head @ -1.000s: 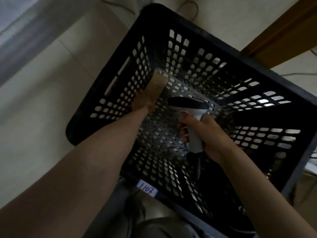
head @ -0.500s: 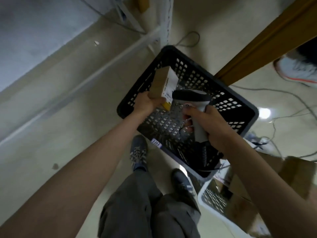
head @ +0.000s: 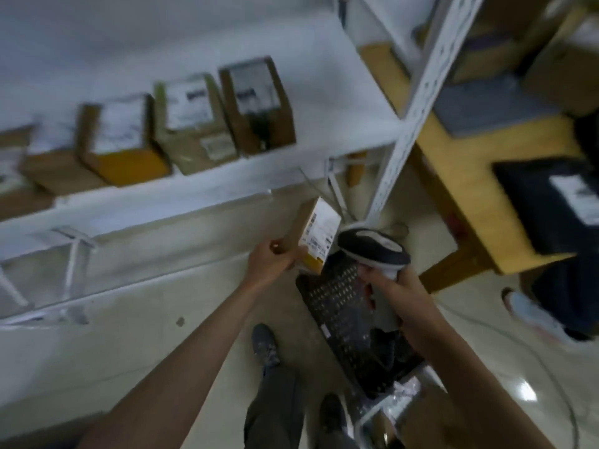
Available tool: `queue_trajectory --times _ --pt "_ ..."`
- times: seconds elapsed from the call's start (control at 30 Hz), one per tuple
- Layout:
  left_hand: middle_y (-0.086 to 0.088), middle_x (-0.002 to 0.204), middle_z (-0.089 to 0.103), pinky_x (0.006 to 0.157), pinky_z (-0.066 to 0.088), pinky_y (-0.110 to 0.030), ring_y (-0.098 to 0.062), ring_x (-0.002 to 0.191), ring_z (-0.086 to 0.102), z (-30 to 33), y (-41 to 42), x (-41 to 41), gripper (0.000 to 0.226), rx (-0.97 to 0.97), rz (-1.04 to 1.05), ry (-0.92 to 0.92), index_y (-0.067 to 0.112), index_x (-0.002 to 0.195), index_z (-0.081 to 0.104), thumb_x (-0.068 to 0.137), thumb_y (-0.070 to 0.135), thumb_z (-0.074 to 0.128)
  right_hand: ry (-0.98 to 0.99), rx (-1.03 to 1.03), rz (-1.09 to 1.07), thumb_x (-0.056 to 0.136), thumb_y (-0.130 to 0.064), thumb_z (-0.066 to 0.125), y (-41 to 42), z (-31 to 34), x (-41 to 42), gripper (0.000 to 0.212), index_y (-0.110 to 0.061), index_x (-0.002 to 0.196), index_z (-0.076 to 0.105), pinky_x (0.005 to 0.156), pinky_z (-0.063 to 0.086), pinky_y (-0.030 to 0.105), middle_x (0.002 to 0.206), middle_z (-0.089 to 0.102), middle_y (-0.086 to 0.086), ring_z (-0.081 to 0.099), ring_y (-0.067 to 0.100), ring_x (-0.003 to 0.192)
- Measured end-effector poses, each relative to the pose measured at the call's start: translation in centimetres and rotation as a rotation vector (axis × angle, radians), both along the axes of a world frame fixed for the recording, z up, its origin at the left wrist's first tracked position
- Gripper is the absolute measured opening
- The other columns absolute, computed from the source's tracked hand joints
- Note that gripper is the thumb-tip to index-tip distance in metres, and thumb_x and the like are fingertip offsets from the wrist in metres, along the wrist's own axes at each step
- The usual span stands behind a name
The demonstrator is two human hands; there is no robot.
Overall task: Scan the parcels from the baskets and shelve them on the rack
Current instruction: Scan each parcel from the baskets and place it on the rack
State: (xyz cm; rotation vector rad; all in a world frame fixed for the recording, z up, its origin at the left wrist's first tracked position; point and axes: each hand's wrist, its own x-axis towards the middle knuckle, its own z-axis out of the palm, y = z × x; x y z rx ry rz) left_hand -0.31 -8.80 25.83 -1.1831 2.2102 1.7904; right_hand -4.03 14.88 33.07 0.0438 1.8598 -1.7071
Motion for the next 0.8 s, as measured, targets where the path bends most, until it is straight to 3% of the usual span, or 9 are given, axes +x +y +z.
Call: queue_trajectory --times 0.1,0.17,0.3,0.4,0.47,0.53,0.6,0.7,0.8 --pt "-0.003 0.103 0.072 0.081 0.063 -0.036 -0.019 0.089 0.074 7.6 -1.3 1.7 0.046 -0.016 0.105 0.074 0.013 0.103 0.062 0.072 0.031 0.091 0.031 -0.032 0.084 0.094 -0.011 0.068 -0.7 6.9 0.4 0.011 -0.01 0.084 0.071 0.057 0.05 0.031 0.073 0.066 0.012 0.06 0.021 0.063" --pt "-0.003 0.1 0.072 0.079 0.063 -0.034 -0.018 0.087 0.074 11.2 -2.2 2.0 0.043 -0.061 0.1 0.118 0.016 0.098 0.06 0.071 0.028 0.092 0.096 -0.012 0.152 0.095 -0.012 0.067 -0.8 9.6 0.1 0.012 -0.006 0.087 0.072 0.059 0.051 0.028 0.071 0.068 0.007 0.061 0.017 0.063" --pt "-0.001 0.096 0.071 0.075 0.063 -0.03 -0.015 0.081 0.074 18.8 -4.4 3.4 0.038 -0.164 0.059 0.228 0.023 0.096 0.062 0.073 0.032 0.09 0.284 0.022 0.238 0.096 -0.009 0.066 -1.2 15.2 0.8 0.01 -0.006 0.088 0.071 0.054 0.05 0.026 0.06 0.066 0.0 0.06 0.015 0.054" --pt "0.006 0.102 0.067 0.08 0.062 -0.032 -0.014 0.09 0.071 23.4 -6.1 4.2 0.043 -0.24 -0.023 0.281 0.033 0.101 0.059 0.073 0.043 0.089 0.452 0.03 0.291 0.094 -0.006 0.068 -2.0 18.4 1.3 0.02 -0.012 0.074 0.066 0.055 0.047 0.025 0.055 0.062 -0.004 0.058 0.009 0.052" --pt "0.004 0.104 0.067 0.085 0.061 -0.038 -0.017 0.094 0.069 25.8 -7.1 4.8 0.047 -0.313 -0.062 0.293 0.028 0.107 0.061 0.073 0.045 0.088 0.537 0.022 0.301 0.09 -0.003 0.071 -2.7 20.0 1.7 0.029 -0.025 0.073 0.063 0.053 0.044 0.018 0.055 0.062 -0.012 0.057 0.0 0.052" --pt "0.003 0.104 0.069 0.084 0.061 -0.04 -0.016 0.094 0.069 27.8 -8.1 5.3 0.045 -0.363 -0.057 0.32 0.023 0.107 0.063 0.074 0.043 0.088 0.597 0.03 0.304 0.089 -0.004 0.073 -3.3 21.4 2.0 0.027 -0.026 0.076 0.062 0.053 0.042 0.02 0.055 0.061 -0.015 0.055 -0.001 0.053" --pt "0.006 0.102 0.068 0.079 0.06 -0.032 -0.011 0.092 0.067 29.5 -8.7 5.9 0.042 -0.407 -0.035 0.342 0.026 0.104 0.064 0.074 0.043 0.088 0.651 0.028 0.316 0.09 -0.004 0.07 -3.8 22.3 2.3 0.027 -0.023 0.075 0.059 0.051 0.039 0.024 0.05 0.056 -0.014 0.05 0.0 0.048" --pt "0.013 0.094 0.066 0.058 0.047 -0.01 -0.002 0.083 0.063 31.2 -9.2 6.7 0.035 -0.503 -0.013 0.367 0.031 0.096 0.061 0.075 0.04 0.088 0.677 -0.006 0.29 0.092 -0.006 0.069 -4.2 23.5 3.0 0.023 -0.022 0.08 0.059 0.048 0.04 0.024 0.051 0.058 -0.01 0.051 0.003 0.046" --pt "0.012 0.089 0.066 0.052 0.044 -0.006 0.004 0.073 0.063 31.8 -9.2 7.2 0.035 -0.523 -0.004 0.403 0.03 0.093 0.06 0.075 0.035 0.089 0.715 -0.021 0.273 0.091 -0.003 0.069 -4.3 24.2 3.6 0.02 -0.019 0.083 0.06 0.047 0.042 0.021 0.054 0.06 -0.009 0.054 0.002 0.048"
